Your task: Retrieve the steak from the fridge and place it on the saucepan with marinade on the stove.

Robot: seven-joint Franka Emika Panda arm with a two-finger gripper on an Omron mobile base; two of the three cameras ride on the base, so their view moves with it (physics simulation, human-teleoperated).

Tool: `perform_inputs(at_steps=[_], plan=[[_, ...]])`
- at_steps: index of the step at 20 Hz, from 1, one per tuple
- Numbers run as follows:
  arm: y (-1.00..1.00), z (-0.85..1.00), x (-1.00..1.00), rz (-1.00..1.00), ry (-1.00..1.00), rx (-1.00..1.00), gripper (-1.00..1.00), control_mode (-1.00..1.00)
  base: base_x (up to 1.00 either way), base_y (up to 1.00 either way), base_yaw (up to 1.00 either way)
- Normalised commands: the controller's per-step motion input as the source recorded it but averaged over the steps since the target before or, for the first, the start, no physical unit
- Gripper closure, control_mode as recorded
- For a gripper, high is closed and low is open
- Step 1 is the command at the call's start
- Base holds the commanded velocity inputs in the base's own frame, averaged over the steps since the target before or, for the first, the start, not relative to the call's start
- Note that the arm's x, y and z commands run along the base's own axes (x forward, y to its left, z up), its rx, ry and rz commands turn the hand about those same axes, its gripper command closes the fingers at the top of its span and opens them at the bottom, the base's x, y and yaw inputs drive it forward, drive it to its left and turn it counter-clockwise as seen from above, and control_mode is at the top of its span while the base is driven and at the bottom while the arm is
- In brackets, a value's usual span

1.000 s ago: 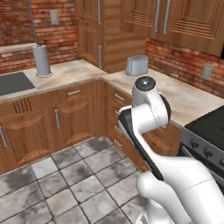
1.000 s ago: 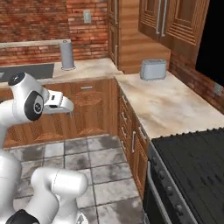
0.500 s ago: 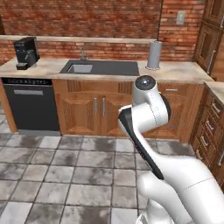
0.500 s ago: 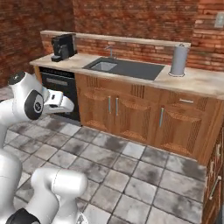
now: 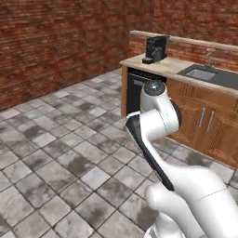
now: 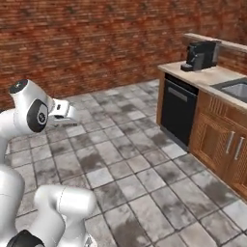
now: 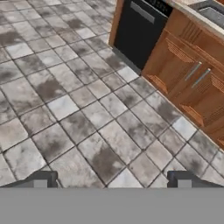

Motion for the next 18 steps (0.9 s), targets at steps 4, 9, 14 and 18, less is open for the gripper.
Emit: perform_inputs(at_steps=[4, 9, 14, 18], plan=[[0.00, 0.00, 0.00, 0.00, 0.00, 0.00, -1.00, 1.00, 0.00, 0.00, 0.99], [0.00, 0.00, 0.00, 0.00, 0.00, 0.00, -1.00, 1.00, 0.12, 0.00, 0.94], [0.00, 0.00, 0.00, 0.00, 0.00, 0.00, -1.00, 1.00, 0.31, 0.00, 0.89], [0.00, 0.00, 0.00, 0.00, 0.00, 0.00, -1.00, 1.00, 0.60, 0.00, 0.82]])
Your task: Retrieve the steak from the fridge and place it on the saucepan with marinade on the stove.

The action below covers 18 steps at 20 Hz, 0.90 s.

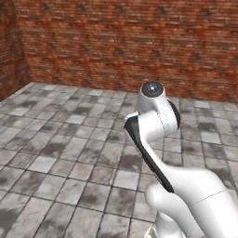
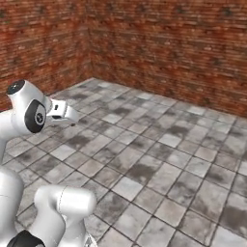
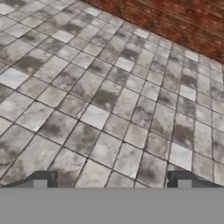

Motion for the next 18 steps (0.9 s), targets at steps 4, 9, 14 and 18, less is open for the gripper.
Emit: perform_inputs(at_steps=[4, 9, 14, 18], plan=[[0.00, 0.00, 0.00, 0.00, 0.00, 0.00, -1.00, 1.00, 0.74, -0.02, 0.79], [0.00, 0.00, 0.00, 0.00, 0.00, 0.00, -1.00, 1.00, 0.75, -0.02, 0.79], [0.00, 0.00, 0.00, 0.00, 0.00, 0.00, -1.00, 1.00, 0.85, -0.13, 0.73], [0.00, 0.00, 0.00, 0.00, 0.00, 0.00, -1.00, 1.00, 0.98, -0.22, 0.65]])
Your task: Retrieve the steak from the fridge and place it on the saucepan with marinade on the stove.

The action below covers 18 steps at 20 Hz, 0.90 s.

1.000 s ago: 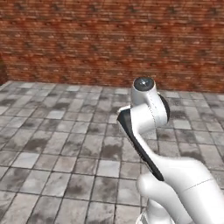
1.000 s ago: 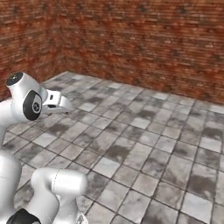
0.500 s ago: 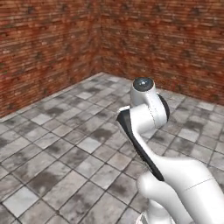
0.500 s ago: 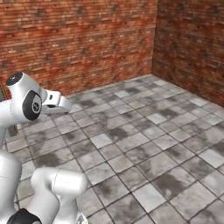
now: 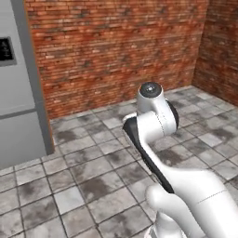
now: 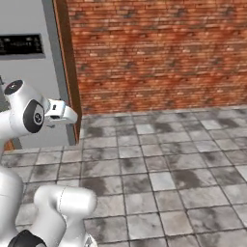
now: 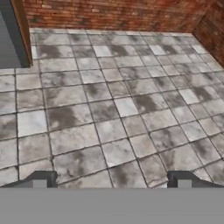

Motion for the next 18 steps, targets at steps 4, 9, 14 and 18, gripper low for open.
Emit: perform_inputs(at_steps=[4, 9, 14, 18], plan=[[0.00, 0.00, 0.00, 0.00, 0.00, 0.00, -1.00, 1.00, 1.00, -0.01, 0.63], [0.00, 0.00, 0.00, 0.00, 0.00, 0.00, -1.00, 1.00, 1.00, 0.21, 0.44], [0.00, 0.00, 0.00, 0.00, 0.00, 0.00, -1.00, 1.00, 1.00, 0.62, 0.23], [0.00, 0.00, 0.00, 0.00, 0.00, 0.00, -1.00, 1.00, 1.00, 0.88, 0.07]])
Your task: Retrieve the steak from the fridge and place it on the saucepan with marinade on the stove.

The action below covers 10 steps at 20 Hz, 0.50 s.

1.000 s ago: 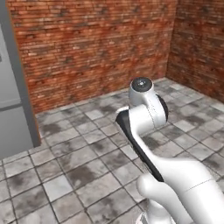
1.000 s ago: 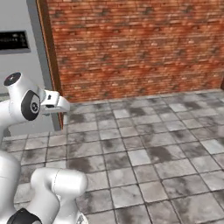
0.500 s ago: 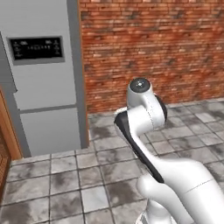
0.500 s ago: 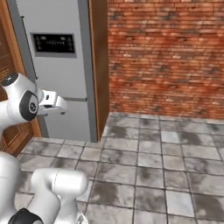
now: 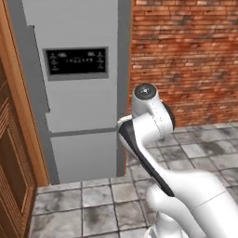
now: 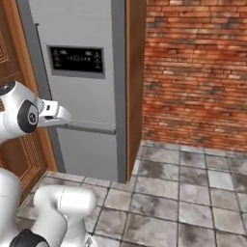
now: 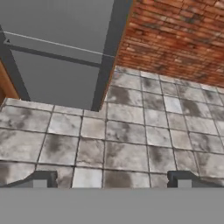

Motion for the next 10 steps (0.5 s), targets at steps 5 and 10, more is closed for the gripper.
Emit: perform_inputs(at_steps=[5, 10], plan=[[0.00, 0.00, 0.00, 0.00, 0.00, 0.00, -1.00, 1.00, 0.99, 1.00, -0.01], [0.00, 0.00, 0.00, 0.00, 0.00, 0.00, -1.00, 1.00, 0.83, 0.99, -0.03]])
